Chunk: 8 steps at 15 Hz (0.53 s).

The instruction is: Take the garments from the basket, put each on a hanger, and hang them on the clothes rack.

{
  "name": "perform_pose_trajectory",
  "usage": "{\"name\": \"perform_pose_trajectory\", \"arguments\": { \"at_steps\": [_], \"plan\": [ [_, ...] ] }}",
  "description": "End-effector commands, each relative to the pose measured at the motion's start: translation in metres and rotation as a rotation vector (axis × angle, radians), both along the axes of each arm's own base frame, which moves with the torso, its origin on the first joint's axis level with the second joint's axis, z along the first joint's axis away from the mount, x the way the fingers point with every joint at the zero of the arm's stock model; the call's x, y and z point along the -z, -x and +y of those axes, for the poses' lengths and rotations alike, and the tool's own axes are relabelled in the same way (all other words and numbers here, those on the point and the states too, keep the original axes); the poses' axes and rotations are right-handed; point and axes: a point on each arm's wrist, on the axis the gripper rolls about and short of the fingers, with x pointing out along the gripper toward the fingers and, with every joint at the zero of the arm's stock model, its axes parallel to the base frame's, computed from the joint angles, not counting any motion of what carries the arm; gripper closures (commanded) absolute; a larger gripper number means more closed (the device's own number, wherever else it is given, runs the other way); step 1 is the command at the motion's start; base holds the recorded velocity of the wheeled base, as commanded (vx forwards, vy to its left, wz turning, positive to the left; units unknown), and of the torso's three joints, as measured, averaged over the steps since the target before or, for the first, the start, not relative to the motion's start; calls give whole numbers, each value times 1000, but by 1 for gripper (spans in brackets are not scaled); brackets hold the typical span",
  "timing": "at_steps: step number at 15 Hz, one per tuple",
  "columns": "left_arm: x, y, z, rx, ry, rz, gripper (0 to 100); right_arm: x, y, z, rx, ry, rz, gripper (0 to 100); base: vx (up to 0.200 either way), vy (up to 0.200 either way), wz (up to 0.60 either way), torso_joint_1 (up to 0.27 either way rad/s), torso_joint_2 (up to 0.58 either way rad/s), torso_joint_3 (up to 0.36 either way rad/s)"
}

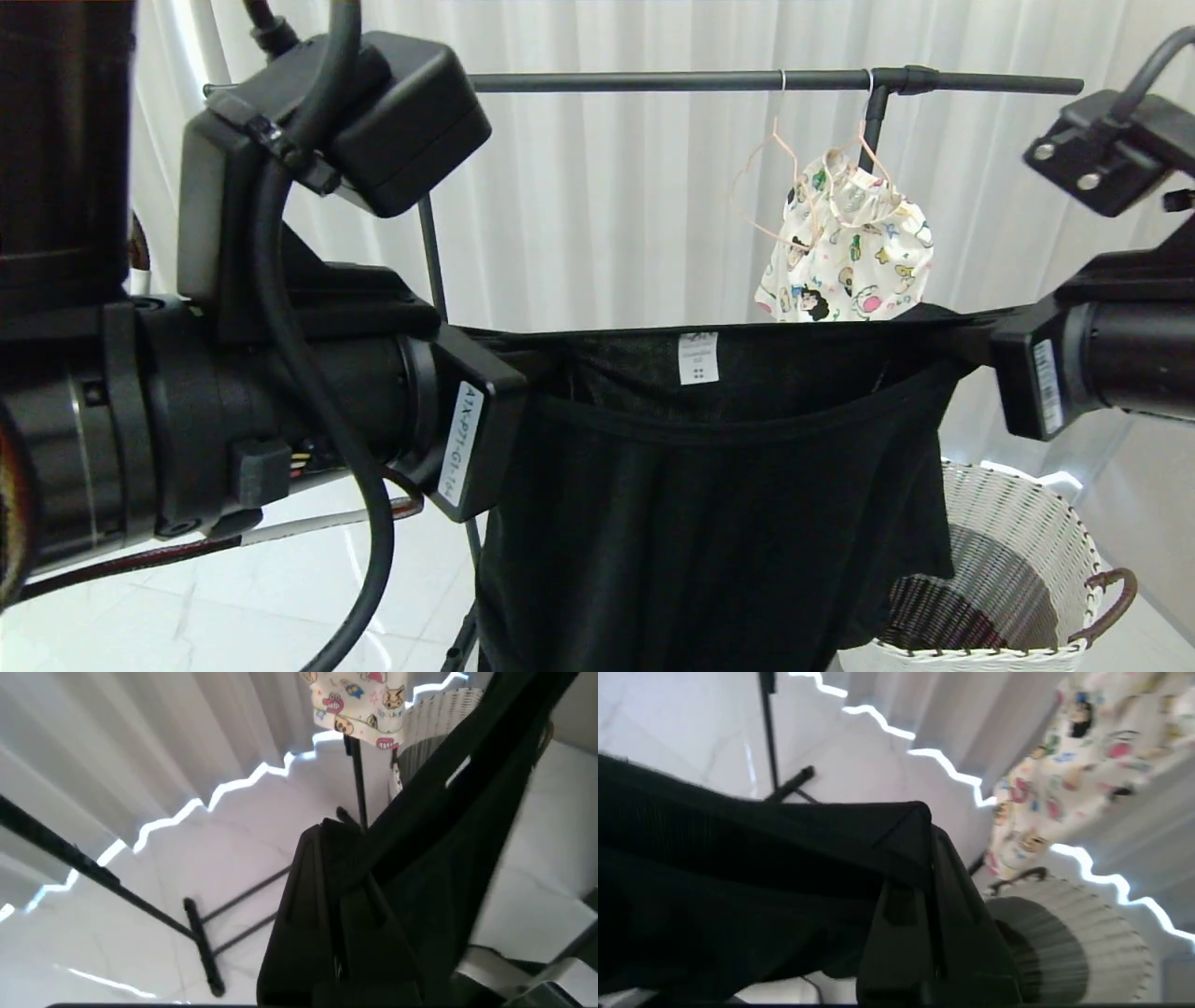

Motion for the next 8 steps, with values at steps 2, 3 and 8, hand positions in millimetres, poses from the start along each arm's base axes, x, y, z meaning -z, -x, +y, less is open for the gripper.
{"name": "perform_pose_trajectory", "arguments": {
  "at_steps": [2, 3, 8],
  "plan": [
    [-11, 3, -23, 72, 26, -19, 100, -17, 20, -29, 16, -35, -80, 100, 0, 0, 0, 0, 0, 0],
    [-17, 7, -31, 104, 43, -30, 100, -23, 25, -34, -5, -21, -117, 100, 0, 0, 0, 0, 0, 0],
    [-23, 25, -33, 176, 59, -45, 100, -39, 35, -43, -113, 42, -128, 100, 0, 0, 0, 0, 0, 0]
  ]
}}
